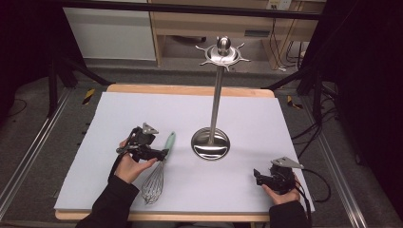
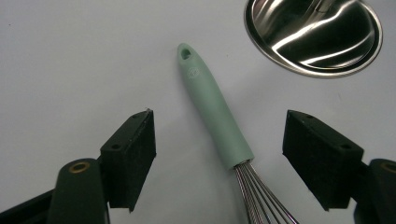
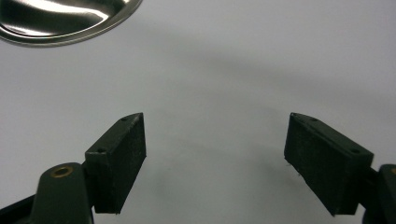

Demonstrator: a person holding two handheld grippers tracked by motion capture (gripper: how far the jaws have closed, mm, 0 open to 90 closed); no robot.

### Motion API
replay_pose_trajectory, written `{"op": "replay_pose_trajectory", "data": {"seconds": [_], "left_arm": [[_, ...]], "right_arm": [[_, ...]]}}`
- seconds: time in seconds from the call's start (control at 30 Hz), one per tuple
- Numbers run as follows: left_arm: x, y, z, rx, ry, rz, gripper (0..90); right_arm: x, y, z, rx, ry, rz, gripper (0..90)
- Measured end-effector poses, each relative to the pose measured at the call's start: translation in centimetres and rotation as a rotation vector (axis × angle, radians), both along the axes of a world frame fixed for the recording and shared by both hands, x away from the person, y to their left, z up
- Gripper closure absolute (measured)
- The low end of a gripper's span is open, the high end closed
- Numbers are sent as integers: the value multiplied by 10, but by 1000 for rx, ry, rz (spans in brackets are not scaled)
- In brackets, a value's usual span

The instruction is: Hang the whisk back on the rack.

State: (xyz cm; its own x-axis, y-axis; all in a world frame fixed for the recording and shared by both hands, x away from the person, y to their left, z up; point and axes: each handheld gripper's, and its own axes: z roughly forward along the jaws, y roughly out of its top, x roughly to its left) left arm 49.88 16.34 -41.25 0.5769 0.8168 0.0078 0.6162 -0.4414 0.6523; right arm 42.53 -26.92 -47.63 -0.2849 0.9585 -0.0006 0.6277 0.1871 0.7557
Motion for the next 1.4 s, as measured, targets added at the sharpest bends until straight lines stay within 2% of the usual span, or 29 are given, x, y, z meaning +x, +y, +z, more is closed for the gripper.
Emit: {"op": "replay_pose_trajectory", "data": {"seconds": [0.33, 0.4, 0.63, 0.7, 0.87, 0.97, 1.4], "left_arm": [[5, -8, -9, 25, 53, 7, 283], [5, -10, -11, 43, 61, 5, 287], [6, -12, -17, 44, 89, 9, 318], [7, -13, -21, 49, 113, 10, 346], [9, -14, -24, 51, 134, 19, 395], [11, -16, -28, 61, 160, 20, 422], [17, -20, -37, 37, 243, 40, 552]], "right_arm": [[1, 1, -1, -2, 9, 12, 228], [1, 2, -1, 1, 10, 10, 228], [1, 2, -1, 0, 13, 11, 233], [1, 2, -1, 3, 15, 8, 238], [2, 2, -2, 1, 13, 18, 241], [1, 2, -1, 3, 16, 16, 242], [2, 2, -2, 3, 21, 18, 248]]}}
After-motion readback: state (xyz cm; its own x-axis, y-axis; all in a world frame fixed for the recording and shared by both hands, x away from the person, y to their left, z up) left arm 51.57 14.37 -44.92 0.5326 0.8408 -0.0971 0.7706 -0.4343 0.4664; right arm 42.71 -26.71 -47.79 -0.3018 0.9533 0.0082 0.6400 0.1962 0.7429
